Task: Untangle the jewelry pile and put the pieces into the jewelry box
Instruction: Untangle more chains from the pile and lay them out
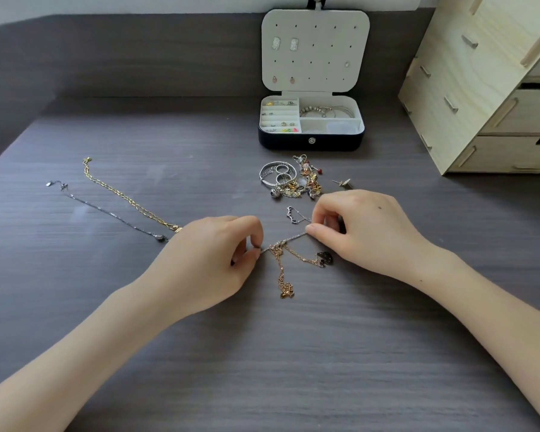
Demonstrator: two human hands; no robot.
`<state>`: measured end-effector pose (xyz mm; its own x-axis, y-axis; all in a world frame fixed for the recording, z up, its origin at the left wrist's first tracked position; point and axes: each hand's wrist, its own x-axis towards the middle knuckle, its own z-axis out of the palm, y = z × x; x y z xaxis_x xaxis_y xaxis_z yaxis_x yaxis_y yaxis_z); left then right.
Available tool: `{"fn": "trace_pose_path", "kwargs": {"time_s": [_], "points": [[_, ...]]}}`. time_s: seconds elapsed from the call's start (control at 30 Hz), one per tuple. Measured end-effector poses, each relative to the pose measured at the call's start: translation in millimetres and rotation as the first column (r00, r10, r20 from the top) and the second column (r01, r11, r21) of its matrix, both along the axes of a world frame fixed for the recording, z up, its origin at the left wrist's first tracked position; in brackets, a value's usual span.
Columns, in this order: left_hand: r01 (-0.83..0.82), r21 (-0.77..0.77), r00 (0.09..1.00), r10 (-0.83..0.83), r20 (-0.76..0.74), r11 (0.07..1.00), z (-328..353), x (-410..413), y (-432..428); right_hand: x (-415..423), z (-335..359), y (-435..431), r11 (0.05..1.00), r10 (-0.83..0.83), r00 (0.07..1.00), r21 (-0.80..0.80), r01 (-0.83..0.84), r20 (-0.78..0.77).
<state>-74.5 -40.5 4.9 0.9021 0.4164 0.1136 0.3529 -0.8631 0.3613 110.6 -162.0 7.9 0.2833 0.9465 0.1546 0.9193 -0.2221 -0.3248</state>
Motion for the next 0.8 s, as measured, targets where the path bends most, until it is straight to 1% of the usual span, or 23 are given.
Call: {"fn": "trace_pose_path", "kwargs": {"time_s": [0.17,0.3,0.37,0.43,0.47,0.53,0.57,0.63,0.7,0.8], "points": [[-0.039,-0.033,0.998,0.041,0.05,0.999,2,11,-4,-1,0,-1,0.999,-0.036,0.999,-0.004,0.036,0.015],[-0.058,-0.127,0.995,0.067,0.068,0.99,1,22,-4,-1,0,0,0.996,-0.089,0.991,0.013,0.088,0.1],[-0.043,-0.176,0.996,0.056,0.071,0.983,1,25,-2,0,-3,1,0.99,-0.135,0.98,0.05,0.129,0.146],[-0.035,-0.211,0.996,0.052,0.076,0.977,2,25,1,0,-5,0,0.982,-0.155,0.969,0.134,0.131,0.192],[-0.038,-0.226,0.995,0.057,0.077,0.973,2,25,2,-2,-5,1,0.978,-0.14,0.975,0.177,0.109,0.171],[-0.052,-0.262,0.994,0.076,0.082,0.964,3,25,3,-9,-2,2,0.979,-0.038,0.998,0.203,0.026,0.056],[-0.06,-0.281,0.992,0.087,0.088,0.958,3,24,3,-13,-2,3,0.98,0.027,1.0,0.197,-0.027,0.005],[-0.066,-0.31,0.991,0.1,0.094,0.948,3,24,2,-18,-3,5,0.981,0.106,0.994,0.163,-0.101,-0.025],[-0.064,-0.316,0.992,0.095,0.083,0.946,2,23,0,-19,-6,7,0.987,0.117,0.993,0.116,-0.114,-0.014],[-0.061,-0.291,0.994,0.085,0.071,0.955,2,22,-2,-17,-7,6,0.995,0.082,0.996,0.064,-0.08,-0.018]]}}
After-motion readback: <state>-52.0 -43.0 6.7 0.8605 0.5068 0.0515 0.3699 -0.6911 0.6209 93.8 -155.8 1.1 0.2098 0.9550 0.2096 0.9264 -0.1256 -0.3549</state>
